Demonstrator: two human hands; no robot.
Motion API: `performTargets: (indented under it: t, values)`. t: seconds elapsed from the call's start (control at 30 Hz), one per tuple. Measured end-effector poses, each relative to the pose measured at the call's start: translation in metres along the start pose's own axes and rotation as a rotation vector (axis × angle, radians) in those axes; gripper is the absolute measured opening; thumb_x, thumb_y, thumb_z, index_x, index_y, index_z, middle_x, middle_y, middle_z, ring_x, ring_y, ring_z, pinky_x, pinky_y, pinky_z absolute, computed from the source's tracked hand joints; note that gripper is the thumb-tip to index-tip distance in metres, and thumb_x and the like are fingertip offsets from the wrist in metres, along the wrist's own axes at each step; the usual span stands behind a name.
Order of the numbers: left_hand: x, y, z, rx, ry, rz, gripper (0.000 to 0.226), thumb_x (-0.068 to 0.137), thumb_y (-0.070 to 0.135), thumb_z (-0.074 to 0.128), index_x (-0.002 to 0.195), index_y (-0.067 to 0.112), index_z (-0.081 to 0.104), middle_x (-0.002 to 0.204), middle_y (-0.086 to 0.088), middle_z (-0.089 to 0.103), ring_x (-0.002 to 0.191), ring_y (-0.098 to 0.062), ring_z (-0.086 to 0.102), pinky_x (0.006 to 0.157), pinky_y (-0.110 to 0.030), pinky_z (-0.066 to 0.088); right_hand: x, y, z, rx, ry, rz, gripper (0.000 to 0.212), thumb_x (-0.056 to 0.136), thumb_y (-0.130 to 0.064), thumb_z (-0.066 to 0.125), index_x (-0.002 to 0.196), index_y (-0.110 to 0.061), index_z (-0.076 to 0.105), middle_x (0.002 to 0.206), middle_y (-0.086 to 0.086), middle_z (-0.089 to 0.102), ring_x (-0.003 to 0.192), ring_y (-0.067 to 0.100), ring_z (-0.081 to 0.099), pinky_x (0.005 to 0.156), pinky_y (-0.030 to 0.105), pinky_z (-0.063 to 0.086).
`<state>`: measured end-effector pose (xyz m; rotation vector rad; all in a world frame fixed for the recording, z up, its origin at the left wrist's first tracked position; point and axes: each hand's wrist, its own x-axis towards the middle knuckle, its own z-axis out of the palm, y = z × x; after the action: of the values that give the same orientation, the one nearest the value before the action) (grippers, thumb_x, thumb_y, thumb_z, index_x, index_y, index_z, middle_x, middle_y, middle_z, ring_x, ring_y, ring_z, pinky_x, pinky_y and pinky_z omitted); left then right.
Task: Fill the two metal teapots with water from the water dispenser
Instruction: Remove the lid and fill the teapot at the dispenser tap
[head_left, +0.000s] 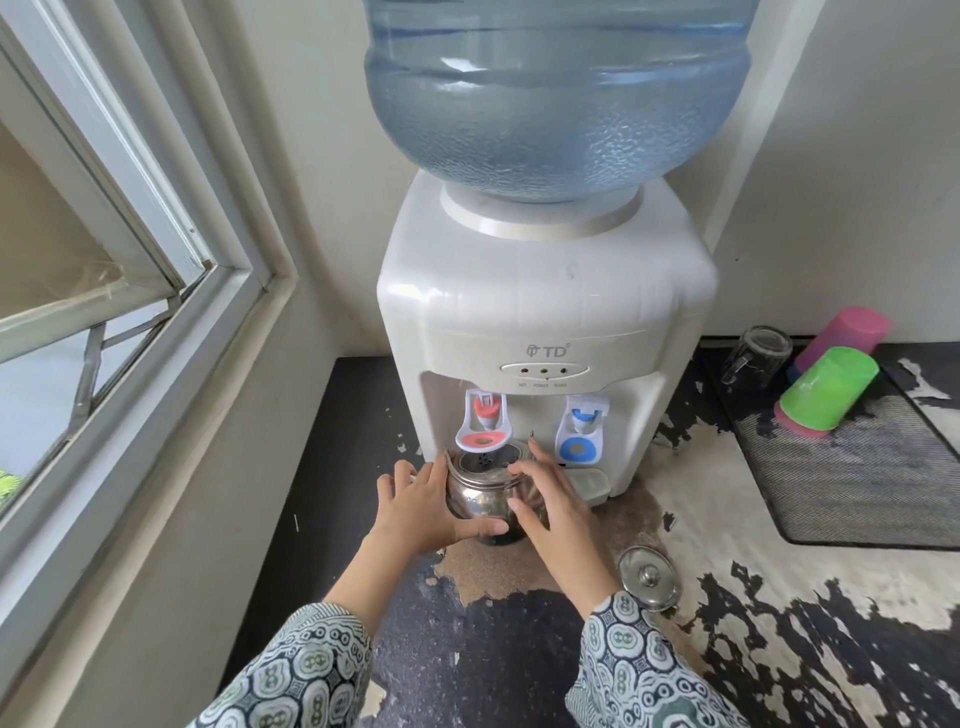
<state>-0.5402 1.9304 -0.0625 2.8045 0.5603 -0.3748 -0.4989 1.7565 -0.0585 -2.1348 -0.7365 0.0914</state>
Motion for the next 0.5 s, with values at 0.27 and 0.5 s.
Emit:
performTargets:
  t: [0.27, 0.5]
  values:
    - [0.0028, -0.0032, -0.0017, -0.013, 0.001, 0.028, 0.134, 0.031, 0.102, 0.022, 0.140, 0.025, 0.020, 0.144, 0.003, 0.041, 0.128, -0.031, 0.029, 0.107, -0.051, 0.018, 0.0010, 0.0033, -0.0029, 0.007, -0.040, -0.017, 0.037, 0.087, -0.025, 0.057, 0.123, -0.027, 0.047, 0.150, -0.017, 0.024, 0.112, -0.002, 0.049, 0.082, 0.014, 0.042]
    - [0.0027, -0.0054, 0.0011, -0.018, 0.042, 0.045, 0.133, 0.030, 0.102, 0.016, 0.139, 0.027, 0.021, 0.143, 0.004, 0.042, 0.126, -0.029, 0.031, 0.107, -0.049, 0.019, 0.0019, 0.0043, -0.0042, 0.016, -0.059, -0.040, 0.036, 0.087, -0.025, 0.058, 0.122, -0.028, 0.048, 0.151, -0.018, 0.022, 0.123, -0.009, 0.032, 0.090, 0.013, 0.038]
